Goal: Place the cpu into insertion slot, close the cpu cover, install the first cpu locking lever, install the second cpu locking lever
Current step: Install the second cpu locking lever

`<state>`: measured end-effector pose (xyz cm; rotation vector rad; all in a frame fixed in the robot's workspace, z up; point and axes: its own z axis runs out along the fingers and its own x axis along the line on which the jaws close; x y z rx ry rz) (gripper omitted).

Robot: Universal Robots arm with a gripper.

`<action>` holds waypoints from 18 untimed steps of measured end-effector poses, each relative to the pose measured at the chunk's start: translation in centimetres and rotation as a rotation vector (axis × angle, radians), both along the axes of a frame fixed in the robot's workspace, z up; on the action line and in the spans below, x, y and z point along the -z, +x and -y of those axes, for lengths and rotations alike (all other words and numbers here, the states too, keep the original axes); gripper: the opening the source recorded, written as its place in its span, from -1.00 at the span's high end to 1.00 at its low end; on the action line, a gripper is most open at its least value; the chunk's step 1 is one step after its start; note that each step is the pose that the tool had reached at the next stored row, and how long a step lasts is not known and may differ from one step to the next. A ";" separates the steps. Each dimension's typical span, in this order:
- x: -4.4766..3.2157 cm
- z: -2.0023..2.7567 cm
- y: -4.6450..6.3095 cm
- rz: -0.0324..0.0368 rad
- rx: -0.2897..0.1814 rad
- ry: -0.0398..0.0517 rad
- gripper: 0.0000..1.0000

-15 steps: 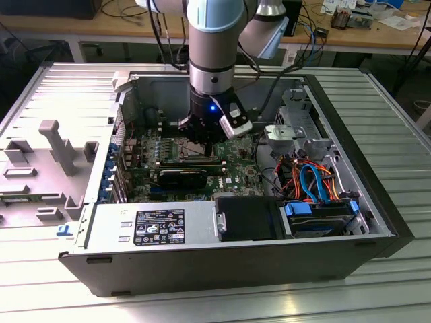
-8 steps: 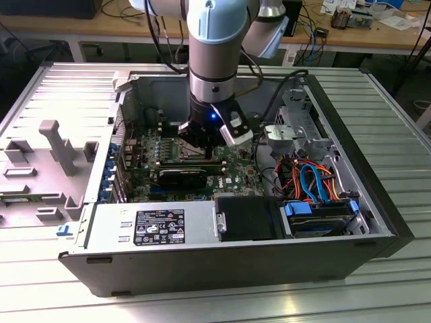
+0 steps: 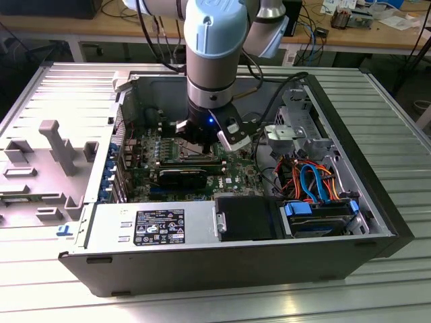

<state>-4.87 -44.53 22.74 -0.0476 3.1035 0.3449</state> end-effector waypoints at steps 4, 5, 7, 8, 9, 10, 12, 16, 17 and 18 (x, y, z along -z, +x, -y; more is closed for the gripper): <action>0.09 0.69 -0.4 0.0000 -0.008 0.0145 0.79; 0.12 0.79 -0.4 0.0000 -0.009 0.0168 0.79; 0.18 1.12 -0.7 0.0000 -0.012 0.0230 0.79; 0.20 1.17 -0.8 0.0001 -0.012 0.0238 0.79; 0.27 1.24 -0.9 0.0001 -0.014 0.0256 0.79; 0.38 1.25 -1.0 0.0002 -0.015 0.0277 0.79; 0.74 1.26 -1.6 0.0000 -0.017 0.0308 0.79; 1.47 1.26 -2.4 0.0000 -0.019 0.0317 0.79; 1.66 1.26 -2.7 -0.0001 -0.020 0.0318 0.79; 1.94 1.26 -3.5 0.0000 -0.022 0.0330 0.79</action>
